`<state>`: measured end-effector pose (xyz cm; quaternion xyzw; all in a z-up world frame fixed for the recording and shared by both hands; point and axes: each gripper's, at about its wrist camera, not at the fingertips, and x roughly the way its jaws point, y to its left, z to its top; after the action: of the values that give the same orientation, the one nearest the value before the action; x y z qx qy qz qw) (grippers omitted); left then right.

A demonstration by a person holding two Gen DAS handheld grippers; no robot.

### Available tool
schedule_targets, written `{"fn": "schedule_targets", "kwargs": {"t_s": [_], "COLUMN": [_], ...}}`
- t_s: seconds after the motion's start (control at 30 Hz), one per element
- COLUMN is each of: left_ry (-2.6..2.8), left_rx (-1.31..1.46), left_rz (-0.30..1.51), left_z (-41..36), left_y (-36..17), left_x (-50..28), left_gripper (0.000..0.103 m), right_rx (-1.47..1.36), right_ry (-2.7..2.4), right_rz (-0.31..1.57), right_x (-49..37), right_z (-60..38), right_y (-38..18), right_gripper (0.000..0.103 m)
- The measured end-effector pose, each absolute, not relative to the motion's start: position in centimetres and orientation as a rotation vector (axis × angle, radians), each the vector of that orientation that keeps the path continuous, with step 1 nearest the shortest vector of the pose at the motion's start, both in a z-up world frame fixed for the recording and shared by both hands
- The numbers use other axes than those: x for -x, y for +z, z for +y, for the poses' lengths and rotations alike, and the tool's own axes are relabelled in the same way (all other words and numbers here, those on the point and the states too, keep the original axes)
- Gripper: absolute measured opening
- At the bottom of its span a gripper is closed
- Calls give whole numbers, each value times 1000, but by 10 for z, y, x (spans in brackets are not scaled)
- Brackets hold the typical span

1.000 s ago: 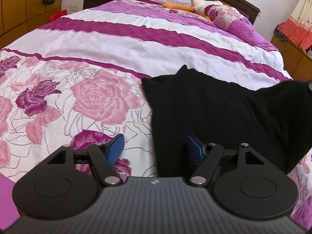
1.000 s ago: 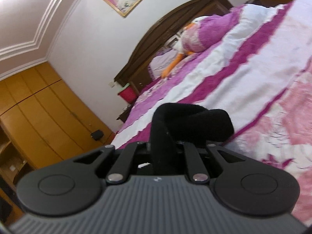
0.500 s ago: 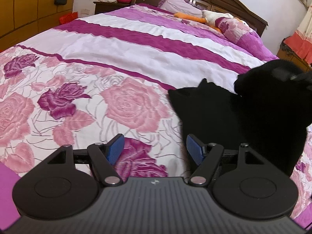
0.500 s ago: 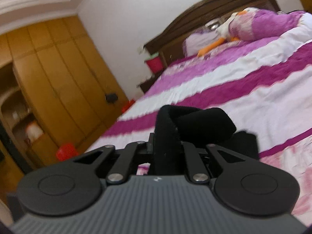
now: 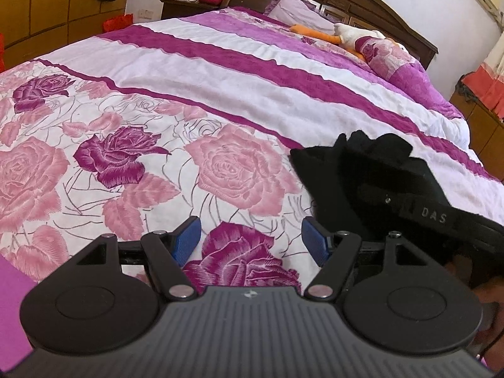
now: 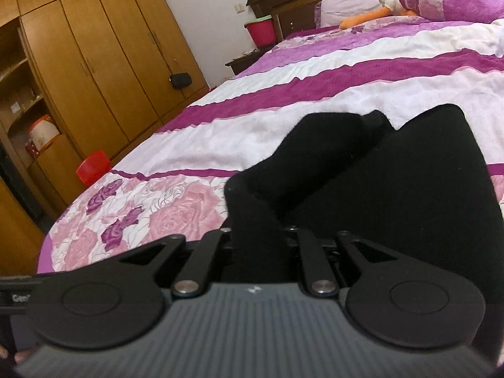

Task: Fold small clothes

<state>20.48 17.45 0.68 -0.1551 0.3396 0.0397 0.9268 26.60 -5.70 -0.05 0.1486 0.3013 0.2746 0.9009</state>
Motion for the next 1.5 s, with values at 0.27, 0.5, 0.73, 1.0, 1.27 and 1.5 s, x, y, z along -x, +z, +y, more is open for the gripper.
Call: {"fn": "schedule_targets", "kwargs": {"t_s": [0.27,0.5,0.73,1.0,1.27,1.5], "left_ry": [33,-45,-150,-168,-113,-76], "left_rx": [337,366,423,455,470,500], "left_rz": [664,629,661,667,557,662], "left_z": [161,143,121,103,116,132], "left_y": [21,32,25,4,17,-20], "left_x": [-207,-211,-219,-229,-187,-203], "left_gripper": [75,75,75,17,14,24], "right_rx": [-333,-402,-408,-455,-433,-340], "right_ry": [676,662,447,247,321,337], "right_rz": [651,589,522,569,559,616], "right_x": [-240,-206,-188,-193,-191,-194], "right_z": [-59,-92,-138,-172,-165,-140], "right_y": [17,44,42,6,6,-10], "right_gripper": [33,40,43,43,43,49]}}
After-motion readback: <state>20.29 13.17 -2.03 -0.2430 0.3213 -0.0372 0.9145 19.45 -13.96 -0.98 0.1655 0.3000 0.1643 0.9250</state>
